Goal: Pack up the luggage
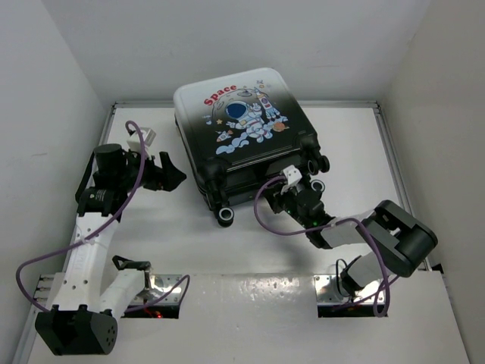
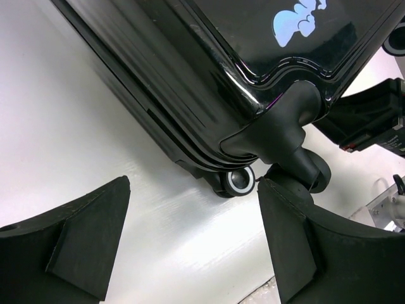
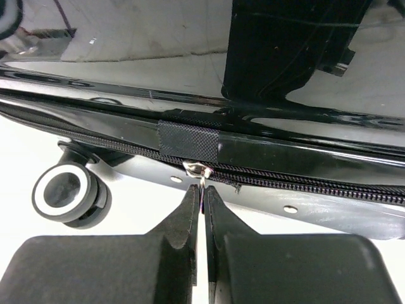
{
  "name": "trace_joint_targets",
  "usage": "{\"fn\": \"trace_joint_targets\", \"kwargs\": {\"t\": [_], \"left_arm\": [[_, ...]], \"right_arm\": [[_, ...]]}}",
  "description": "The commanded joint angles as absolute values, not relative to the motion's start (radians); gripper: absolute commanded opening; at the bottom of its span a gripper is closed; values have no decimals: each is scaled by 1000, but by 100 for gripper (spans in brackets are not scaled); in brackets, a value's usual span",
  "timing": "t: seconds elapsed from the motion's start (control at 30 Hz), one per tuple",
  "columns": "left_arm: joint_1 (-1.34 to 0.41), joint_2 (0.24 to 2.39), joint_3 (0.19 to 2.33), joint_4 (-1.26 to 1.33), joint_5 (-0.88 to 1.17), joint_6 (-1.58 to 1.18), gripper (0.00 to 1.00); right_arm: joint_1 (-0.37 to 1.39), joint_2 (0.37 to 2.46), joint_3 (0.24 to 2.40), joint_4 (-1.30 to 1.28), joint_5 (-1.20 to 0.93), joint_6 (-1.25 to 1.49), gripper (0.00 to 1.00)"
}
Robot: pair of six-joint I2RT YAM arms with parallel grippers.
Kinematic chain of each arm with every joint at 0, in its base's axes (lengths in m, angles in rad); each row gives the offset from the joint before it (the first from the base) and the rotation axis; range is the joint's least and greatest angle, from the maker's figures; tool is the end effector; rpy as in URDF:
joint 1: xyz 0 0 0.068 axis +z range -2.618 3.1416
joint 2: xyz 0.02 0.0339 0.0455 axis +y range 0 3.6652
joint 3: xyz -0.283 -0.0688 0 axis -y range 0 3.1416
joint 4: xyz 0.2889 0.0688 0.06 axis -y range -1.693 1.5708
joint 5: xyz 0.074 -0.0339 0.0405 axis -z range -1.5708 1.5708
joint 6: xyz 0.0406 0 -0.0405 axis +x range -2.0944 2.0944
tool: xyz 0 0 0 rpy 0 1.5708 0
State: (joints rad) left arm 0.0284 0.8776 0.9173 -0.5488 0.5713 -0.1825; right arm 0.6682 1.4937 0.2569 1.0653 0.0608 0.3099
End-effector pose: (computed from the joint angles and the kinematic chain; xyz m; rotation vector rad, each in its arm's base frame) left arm 0.2204 -0.0157 0.3499 0.1345 2.0572 -0.6867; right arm 0.2075 0.1607 0.1228 -0.2736 1.7677 0.6591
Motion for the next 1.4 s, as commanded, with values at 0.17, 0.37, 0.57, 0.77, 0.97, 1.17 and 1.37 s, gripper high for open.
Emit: {"fn": "trace_joint_targets", "kwargs": {"t": [0.17, 0.37, 0.57, 0.77, 0.97, 1.17, 1.37], "left_arm": [[21, 864, 931, -546, 557, -196, 87], [21, 864, 922, -546, 548, -175, 88], [21, 874, 922, -526, 548, -175, 88], [21, 874, 913, -526, 548, -175, 88], [21, 874, 891, -526, 548, -175, 88], [21, 865, 891, -526, 548, -175, 88], [21, 856, 882, -526, 548, -175, 88]], "right_arm": [[658, 1569, 342, 1028, 84, 342, 23], [658, 1604, 390, 1025, 101, 354, 24], [658, 1624, 393, 999, 106, 354, 27], [658, 1623, 384, 985, 118, 357, 24], [658, 1606, 364, 1051, 69, 333, 33], [660, 1578, 351, 1104, 15, 330, 37], [664, 1559, 351, 1106, 48, 315, 34]]}}
